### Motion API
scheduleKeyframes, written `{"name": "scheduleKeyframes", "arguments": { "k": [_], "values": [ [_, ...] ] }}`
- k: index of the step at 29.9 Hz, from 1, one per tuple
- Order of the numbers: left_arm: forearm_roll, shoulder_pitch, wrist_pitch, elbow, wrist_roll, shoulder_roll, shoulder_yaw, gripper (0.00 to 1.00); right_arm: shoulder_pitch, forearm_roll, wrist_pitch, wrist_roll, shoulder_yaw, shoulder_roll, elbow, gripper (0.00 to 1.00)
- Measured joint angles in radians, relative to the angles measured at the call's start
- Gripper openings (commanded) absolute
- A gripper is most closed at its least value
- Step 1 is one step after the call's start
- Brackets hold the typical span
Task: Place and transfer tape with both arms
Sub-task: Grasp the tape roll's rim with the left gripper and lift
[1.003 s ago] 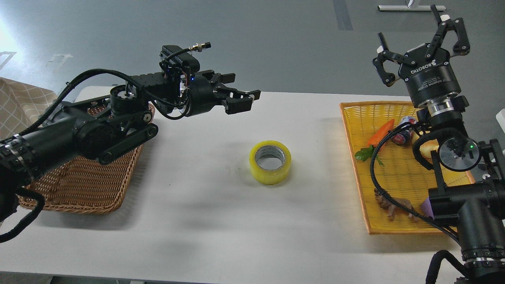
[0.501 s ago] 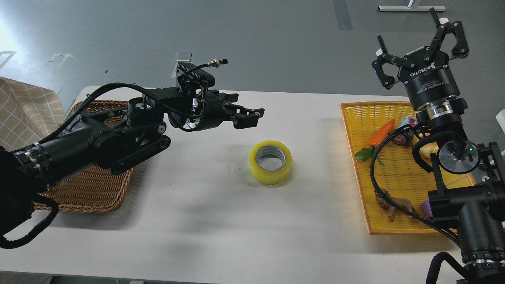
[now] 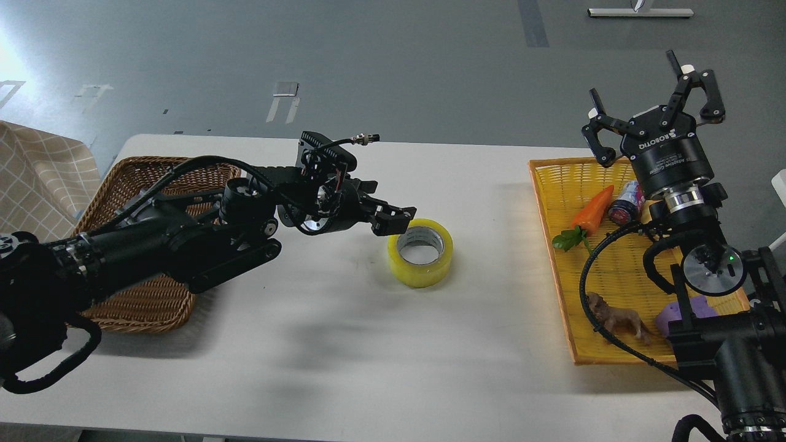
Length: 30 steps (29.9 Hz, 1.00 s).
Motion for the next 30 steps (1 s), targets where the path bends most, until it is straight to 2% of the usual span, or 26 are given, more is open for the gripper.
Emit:
{"name": "scheduleKeyframes", "arguments": {
  "k": [12,24,30],
  "values": [
    [-0.001,0.008,-0.04,0.003,0.008,-0.015,0.005,0.98,-0.001,0.0,0.0,0.0,0.001,-0.008,0.0,1.0],
    [-0.005,0.013,-0.064,0.022,0.05,-0.083,0.011,0.98,-0.003,0.0,0.0,0.0,-0.001,-0.008,-0.002,1.0],
    [-0.008,0.018,-0.066,0.077,0.061,-0.109,0.047,0.98,-0.003,0.0,0.0,0.0,-0.001,-0.008,-0.002,1.0]
  ]
}}
